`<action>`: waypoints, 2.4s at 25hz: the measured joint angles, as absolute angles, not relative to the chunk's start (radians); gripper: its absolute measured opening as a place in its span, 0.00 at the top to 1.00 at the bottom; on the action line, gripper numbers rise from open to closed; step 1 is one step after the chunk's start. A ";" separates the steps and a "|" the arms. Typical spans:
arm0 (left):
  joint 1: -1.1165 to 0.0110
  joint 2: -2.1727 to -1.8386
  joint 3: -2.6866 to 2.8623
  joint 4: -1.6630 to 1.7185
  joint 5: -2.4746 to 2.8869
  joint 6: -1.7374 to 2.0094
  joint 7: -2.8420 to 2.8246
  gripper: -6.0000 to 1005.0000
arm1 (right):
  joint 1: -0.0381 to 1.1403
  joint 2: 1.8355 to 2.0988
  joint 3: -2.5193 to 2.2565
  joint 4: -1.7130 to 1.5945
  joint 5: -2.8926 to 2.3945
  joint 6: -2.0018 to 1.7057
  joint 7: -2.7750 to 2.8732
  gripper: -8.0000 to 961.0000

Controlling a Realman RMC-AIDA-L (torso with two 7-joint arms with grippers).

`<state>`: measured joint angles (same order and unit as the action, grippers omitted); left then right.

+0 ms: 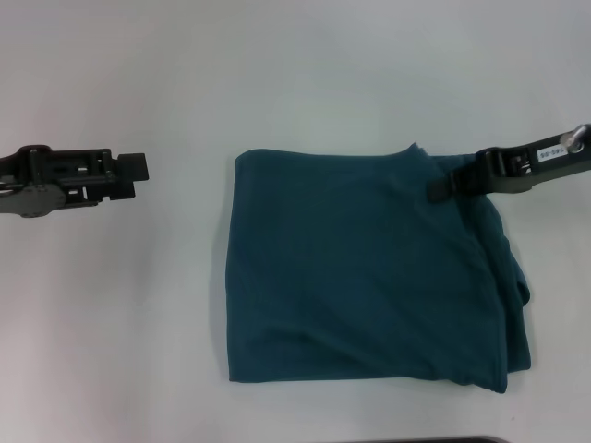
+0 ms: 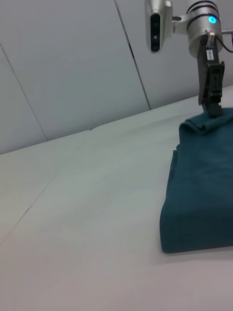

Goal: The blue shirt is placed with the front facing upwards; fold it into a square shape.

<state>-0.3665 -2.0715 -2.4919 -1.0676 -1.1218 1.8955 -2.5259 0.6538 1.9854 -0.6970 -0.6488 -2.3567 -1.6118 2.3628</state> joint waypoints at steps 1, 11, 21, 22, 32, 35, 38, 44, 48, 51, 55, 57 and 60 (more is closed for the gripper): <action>-0.367 -2.071 -2.492 -1.068 -1.122 1.896 -2.526 0.42 | 0.651 1.984 -0.694 -0.660 -2.353 -1.622 2.366 0.90; -0.368 -2.068 -2.493 -1.068 -1.121 1.895 -2.525 0.42 | 0.654 1.971 -0.673 -0.689 -2.338 -1.646 2.386 0.88; -0.370 -2.066 -2.493 -1.067 -1.118 1.892 -2.518 0.42 | 0.663 1.939 -0.683 -0.621 -2.325 -1.589 2.394 0.87; -0.372 -2.066 -2.493 -1.067 -1.117 1.891 -2.518 0.42 | 0.663 1.936 -0.685 -0.614 -2.327 -1.586 2.394 0.86; -0.370 -2.072 -2.484 -1.060 -1.113 1.890 -2.516 0.42 | 0.670 1.936 -0.697 -0.612 -2.341 -1.536 2.404 0.85; -0.367 -2.072 -2.486 -1.060 -1.112 1.890 -2.516 0.42 | 0.671 1.937 -0.699 -0.611 -2.342 -1.519 2.417 0.84; -0.367 -2.072 -2.486 -1.060 -1.112 1.891 -2.514 0.42 | 0.671 1.937 -0.701 -0.611 -2.343 -1.519 2.425 0.83; -0.367 -2.072 -2.484 -1.060 -1.112 1.890 -2.513 0.42 | 0.671 1.934 -0.719 -0.610 -2.349 -1.517 2.430 0.82; -0.367 -2.072 -2.484 -1.060 -1.112 1.890 -2.512 0.42 | 0.662 1.908 -0.716 -0.617 -2.350 -1.512 2.445 0.78; -0.367 -2.072 -2.483 -1.060 -1.112 1.891 -2.511 0.42 | 0.659 1.882 -0.695 -0.620 -2.350 -1.513 2.456 0.71; -0.367 -2.069 -2.491 -1.060 -1.112 1.892 -2.508 0.42 | 0.659 1.866 -0.684 -0.639 -2.343 -1.539 2.458 0.63; -0.365 -2.068 -2.489 -1.059 -1.111 1.894 -2.492 0.42 | 0.663 1.874 -0.684 -0.657 -2.341 -1.571 2.443 0.60; -0.362 -2.073 -2.466 -1.056 -1.075 1.892 -2.445 0.42 | 0.667 1.898 -0.685 -0.672 -2.341 -1.602 2.419 0.57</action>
<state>-0.3615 -2.0731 -2.4664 -1.0565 -1.0753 1.8924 -2.4449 0.6665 1.8983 -0.6853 -0.6718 -2.3407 -1.6015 2.4185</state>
